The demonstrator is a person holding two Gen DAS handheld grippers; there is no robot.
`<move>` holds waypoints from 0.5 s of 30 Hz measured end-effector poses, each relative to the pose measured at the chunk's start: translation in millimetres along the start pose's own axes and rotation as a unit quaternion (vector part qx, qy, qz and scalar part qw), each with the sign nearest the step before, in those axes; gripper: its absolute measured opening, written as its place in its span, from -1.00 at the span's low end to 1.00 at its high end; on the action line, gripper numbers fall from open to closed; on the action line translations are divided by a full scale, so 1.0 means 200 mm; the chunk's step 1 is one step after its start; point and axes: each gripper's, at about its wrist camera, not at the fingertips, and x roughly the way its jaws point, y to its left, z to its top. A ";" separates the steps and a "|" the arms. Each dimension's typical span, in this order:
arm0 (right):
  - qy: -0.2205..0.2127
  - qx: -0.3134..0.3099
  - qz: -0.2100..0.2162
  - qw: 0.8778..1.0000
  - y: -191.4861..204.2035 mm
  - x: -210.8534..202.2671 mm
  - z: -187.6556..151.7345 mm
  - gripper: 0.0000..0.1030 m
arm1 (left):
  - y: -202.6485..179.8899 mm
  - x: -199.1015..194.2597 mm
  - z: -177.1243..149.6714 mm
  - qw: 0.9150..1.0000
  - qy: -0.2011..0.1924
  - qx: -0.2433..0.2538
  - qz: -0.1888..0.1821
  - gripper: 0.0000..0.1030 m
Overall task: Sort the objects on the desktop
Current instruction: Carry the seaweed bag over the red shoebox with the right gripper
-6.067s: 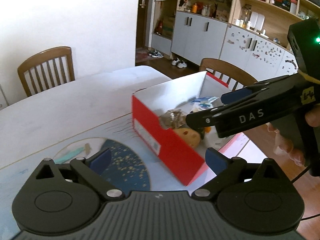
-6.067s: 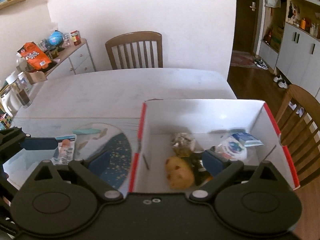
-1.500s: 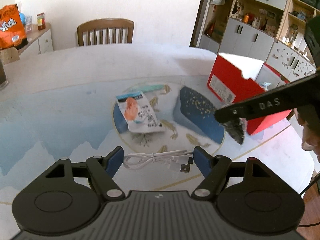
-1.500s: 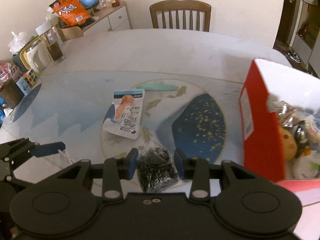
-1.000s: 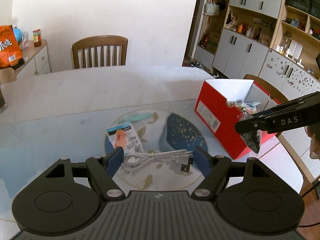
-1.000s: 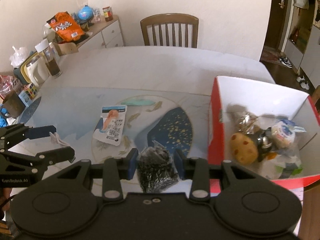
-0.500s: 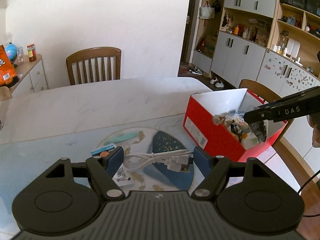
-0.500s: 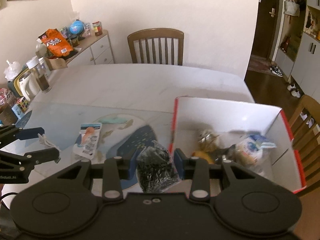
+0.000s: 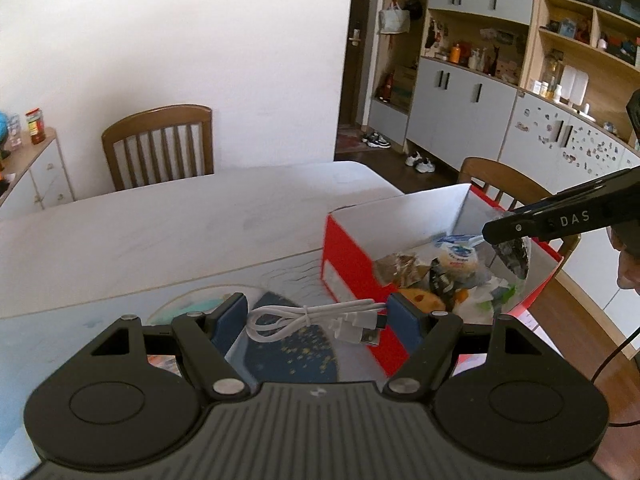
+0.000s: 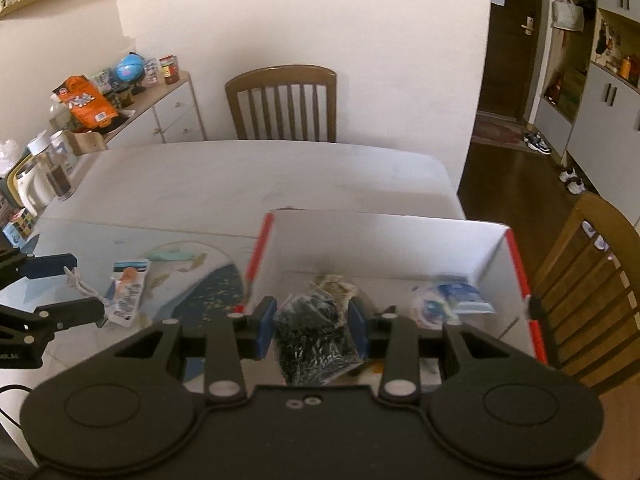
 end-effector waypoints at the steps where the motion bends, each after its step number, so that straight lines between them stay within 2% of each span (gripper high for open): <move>1: 0.001 0.002 -0.001 1.000 -0.03 0.00 0.00 -0.25 | -0.02 0.01 0.01 1.000 0.001 0.002 -0.002 0.48; 15: 0.018 0.031 -0.013 0.999 -0.32 0.05 -0.04 -0.25 | -0.31 0.26 0.12 0.998 0.018 0.042 -0.039 0.48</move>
